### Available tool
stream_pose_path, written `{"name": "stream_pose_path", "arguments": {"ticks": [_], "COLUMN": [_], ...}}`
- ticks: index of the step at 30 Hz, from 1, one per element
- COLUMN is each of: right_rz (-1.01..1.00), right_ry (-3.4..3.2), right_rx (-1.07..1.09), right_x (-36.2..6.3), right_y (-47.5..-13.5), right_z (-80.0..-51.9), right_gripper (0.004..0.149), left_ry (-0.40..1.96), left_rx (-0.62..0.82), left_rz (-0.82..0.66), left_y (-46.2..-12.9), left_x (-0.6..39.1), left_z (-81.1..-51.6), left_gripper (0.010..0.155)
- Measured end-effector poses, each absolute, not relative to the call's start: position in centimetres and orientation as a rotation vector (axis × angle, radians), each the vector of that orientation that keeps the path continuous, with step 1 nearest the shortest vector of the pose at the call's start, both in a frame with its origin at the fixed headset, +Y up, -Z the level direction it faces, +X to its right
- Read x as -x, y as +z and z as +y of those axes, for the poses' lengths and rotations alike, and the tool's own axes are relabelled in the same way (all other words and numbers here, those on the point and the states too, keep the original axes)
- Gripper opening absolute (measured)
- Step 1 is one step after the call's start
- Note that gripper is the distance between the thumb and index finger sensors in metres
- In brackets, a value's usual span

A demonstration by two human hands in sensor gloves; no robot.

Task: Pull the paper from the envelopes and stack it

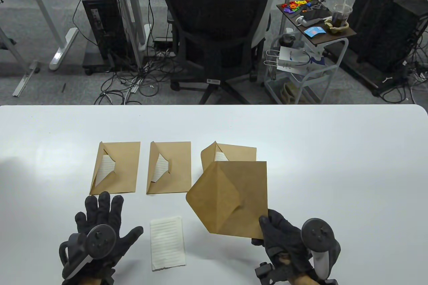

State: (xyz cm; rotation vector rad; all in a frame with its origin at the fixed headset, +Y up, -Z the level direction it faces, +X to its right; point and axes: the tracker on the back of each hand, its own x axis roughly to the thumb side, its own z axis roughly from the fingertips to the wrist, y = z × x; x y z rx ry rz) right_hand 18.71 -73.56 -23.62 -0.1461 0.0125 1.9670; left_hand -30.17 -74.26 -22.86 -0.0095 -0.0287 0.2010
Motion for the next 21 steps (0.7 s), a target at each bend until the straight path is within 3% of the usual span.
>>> {"name": "stream_pose_path", "arguments": {"ticks": [12,21], "right_rz": [0.119,0.274], "right_ry": [1.950,2.129], "right_rx": [0.198,0.339], "right_x": [-19.9,-19.8], "right_y": [-22.6,-23.2], "right_z": [-73.6,-75.2], "right_gripper": [0.044,0.045], "left_ry": [0.195,0.240], "left_rx": [0.043,0.046], "left_rz": [-0.056,-0.035], "left_y": [-22.9,-22.8], "left_x": [28.8,29.4], "left_z": [-74.8,-74.8], "left_gripper": [0.102,0.101]}}
